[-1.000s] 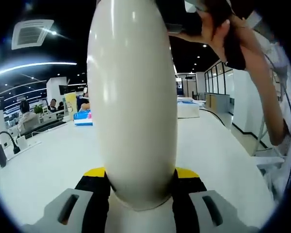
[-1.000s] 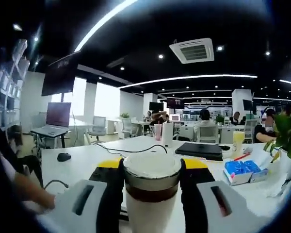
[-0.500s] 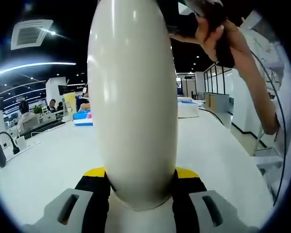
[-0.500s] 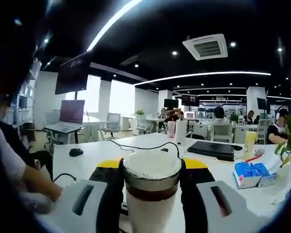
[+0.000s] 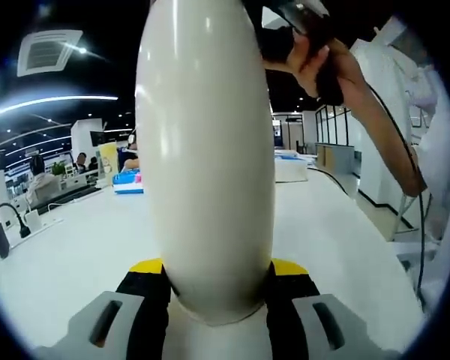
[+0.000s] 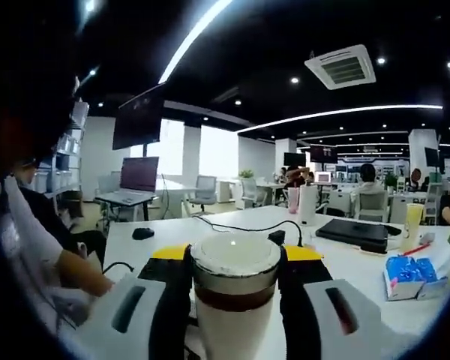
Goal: Grasp the water cup twist off the cup lid place the cup lid on the table
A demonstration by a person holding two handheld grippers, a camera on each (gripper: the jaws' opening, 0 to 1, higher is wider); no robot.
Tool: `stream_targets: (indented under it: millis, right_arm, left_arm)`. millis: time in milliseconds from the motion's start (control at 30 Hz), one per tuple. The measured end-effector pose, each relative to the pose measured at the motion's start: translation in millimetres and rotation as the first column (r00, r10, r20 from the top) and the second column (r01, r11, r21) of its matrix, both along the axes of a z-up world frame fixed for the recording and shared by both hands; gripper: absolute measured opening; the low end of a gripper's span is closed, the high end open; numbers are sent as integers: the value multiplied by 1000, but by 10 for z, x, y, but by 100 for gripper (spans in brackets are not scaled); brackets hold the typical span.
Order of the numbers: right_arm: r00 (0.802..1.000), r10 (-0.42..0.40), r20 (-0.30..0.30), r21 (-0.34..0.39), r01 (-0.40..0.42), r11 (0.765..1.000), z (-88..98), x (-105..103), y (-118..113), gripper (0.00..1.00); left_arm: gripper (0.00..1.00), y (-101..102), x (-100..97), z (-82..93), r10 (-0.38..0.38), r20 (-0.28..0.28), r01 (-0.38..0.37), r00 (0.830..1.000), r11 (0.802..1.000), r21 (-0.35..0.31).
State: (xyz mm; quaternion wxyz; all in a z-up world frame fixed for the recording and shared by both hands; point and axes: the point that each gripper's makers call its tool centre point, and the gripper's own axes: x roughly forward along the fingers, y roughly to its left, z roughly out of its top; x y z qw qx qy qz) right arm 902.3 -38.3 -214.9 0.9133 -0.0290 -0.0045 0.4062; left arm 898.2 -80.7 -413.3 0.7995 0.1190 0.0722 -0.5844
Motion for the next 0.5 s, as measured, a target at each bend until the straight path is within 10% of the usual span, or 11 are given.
stream_targets:
  millis: [500]
  right_arm:
    - [971,240,-6,-19,-240,971,5,-64,42,48]
  left_arm:
    - [51,0,-1,7,-2,0,2,1000,1000,0]
